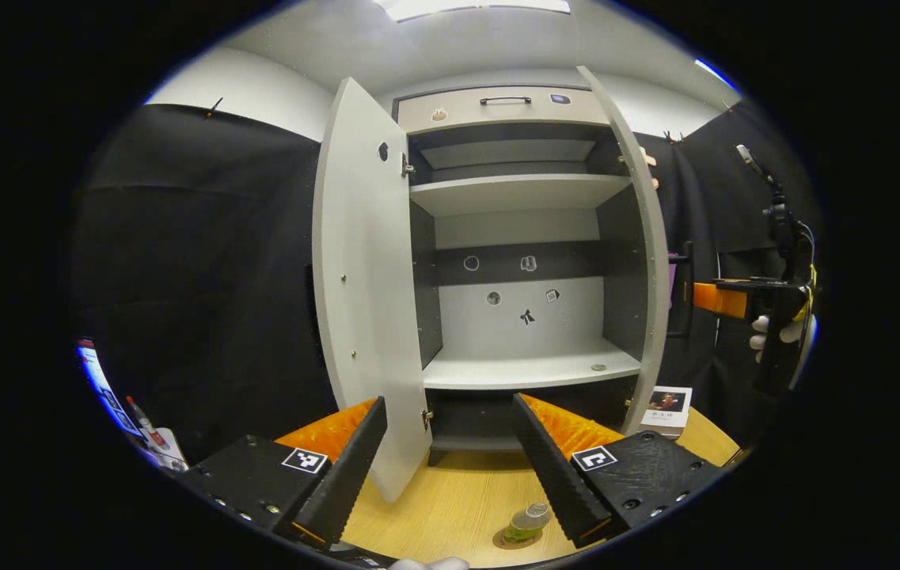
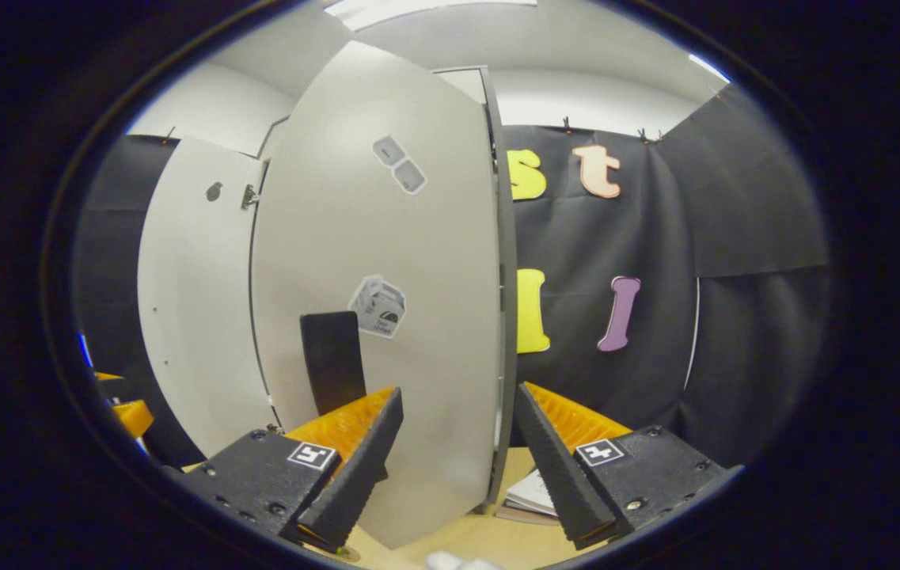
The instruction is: Grasp the bottle in the cabinet with the left hand and place it on the coaster, then close the right door with the right hand and the left door with the left hand.
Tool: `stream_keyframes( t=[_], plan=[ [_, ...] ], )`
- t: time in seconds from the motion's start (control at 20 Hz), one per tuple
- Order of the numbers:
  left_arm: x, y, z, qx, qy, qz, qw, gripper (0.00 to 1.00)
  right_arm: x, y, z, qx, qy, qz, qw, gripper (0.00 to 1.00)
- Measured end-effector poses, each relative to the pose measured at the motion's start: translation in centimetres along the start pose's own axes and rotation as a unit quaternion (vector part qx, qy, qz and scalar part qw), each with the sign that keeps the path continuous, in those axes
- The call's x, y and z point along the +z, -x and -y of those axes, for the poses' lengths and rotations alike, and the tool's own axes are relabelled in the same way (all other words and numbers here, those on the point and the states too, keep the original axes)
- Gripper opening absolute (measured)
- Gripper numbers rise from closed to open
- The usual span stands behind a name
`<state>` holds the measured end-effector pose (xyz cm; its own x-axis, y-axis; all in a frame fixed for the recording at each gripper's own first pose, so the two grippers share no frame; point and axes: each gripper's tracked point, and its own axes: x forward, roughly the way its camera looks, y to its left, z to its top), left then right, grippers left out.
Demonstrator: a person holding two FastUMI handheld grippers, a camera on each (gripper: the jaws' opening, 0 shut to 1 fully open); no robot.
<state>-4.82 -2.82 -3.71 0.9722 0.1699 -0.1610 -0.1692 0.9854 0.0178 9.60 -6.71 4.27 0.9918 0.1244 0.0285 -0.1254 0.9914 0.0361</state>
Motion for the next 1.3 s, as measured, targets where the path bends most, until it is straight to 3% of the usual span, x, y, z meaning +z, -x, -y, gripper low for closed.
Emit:
stream_keyframes(
  t=[0.15,0.2,0.25,0.8,1.2,1.3],
  plan=[
    [-0.1,0.0,-0.6,-0.006,-0.003,0.0,1.0,0.96,-0.6,-0.4,-3.2,0.034,0.013,-0.011,0.999,0.95],
    [-0.1,0.1,-0.8,-0.009,-0.002,-0.001,1.0,0.96,-0.9,-0.2,-3.6,0.037,0.011,-0.013,0.999,0.91],
    [-0.3,0.0,-1.0,-0.011,-0.003,-0.001,1.0,0.96,-0.9,0.1,-3.7,0.033,0.006,-0.012,0.999,0.97],
    [-0.8,-1.9,-6.7,-0.023,-0.012,0.006,1.0,0.96,-4.8,4.9,-4.0,-0.016,0.016,-0.056,0.998,0.97],
    [-2.4,-3.8,-16.0,0.02,-0.018,0.005,1.0,0.96,-9.3,8.7,-6.4,-0.043,0.025,-0.106,0.993,0.94],
    [-2.4,-4.5,-18.3,0.031,-0.014,0.006,0.999,0.96,-9.7,9.4,-7.0,-0.045,0.026,-0.11,0.993,0.98]
  ],
)
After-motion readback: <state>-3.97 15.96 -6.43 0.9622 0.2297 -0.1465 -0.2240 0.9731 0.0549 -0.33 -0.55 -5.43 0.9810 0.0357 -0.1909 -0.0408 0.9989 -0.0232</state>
